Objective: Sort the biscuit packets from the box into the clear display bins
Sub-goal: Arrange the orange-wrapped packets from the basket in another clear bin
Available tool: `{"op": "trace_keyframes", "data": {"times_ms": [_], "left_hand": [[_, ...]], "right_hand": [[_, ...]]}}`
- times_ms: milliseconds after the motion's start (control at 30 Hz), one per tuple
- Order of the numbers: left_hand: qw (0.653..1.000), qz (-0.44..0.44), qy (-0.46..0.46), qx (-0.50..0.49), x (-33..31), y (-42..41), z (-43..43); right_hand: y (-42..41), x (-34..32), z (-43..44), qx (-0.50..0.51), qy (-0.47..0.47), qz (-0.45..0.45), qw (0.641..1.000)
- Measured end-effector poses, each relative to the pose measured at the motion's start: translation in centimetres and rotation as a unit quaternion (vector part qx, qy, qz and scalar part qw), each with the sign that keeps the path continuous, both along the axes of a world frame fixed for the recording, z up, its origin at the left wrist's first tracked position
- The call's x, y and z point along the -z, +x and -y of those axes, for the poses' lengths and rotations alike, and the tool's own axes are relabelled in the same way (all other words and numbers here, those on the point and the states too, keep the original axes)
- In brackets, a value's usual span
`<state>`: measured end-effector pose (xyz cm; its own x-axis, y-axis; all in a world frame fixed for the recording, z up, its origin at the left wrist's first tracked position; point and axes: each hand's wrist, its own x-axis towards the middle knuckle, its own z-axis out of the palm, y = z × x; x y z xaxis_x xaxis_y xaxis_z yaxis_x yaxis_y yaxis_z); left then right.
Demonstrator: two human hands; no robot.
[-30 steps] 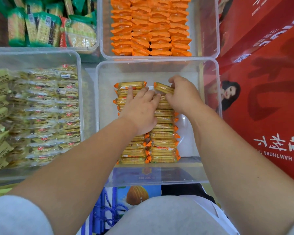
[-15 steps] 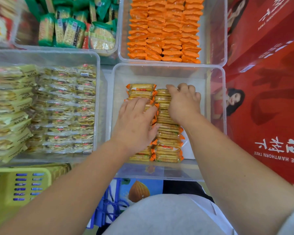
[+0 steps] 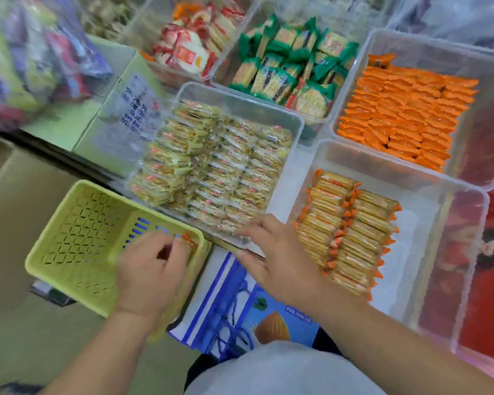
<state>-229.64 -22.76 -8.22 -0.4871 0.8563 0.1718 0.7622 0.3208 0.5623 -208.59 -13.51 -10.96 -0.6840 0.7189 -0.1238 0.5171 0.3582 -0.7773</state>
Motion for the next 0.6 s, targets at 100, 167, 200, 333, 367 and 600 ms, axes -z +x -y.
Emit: {"op": "trace_keyframes", "data": {"times_ms": [100, 167, 200, 333, 367, 600], "left_hand": [[0.983, 0.072, -0.118, -0.125, 1.2, -3.8, 0.0], [0.944, 0.080, -0.305, -0.096, 2.6, -5.9, -0.8], [0.915, 0.075, -0.391, -0.064, 3.5, -6.6, -1.5], [0.846, 0.041, -0.531, 0.009, 6.7, -7.1, -3.4], [0.830, 0.015, -0.557, 0.027, 7.3, -7.0, -3.7], [0.799, -0.013, -0.598, 0.056, 11.3, -5.9, -3.7]], "right_hand": [[-2.7, -0.2, 1.4, -0.087, -0.038, -0.015, 0.995], [-4.0, -0.1, 1.8, -0.129, -0.041, -0.002, 0.991], [-4.5, 0.0, 1.9, -0.133, -0.037, 0.011, 0.990], [-5.5, 0.3, 2.1, -0.105, -0.052, 0.054, 0.992], [-5.5, 0.3, 2.1, -0.104, -0.063, 0.058, 0.991], [-5.6, 0.0, 2.1, -0.114, -0.088, 0.085, 0.986]]}}
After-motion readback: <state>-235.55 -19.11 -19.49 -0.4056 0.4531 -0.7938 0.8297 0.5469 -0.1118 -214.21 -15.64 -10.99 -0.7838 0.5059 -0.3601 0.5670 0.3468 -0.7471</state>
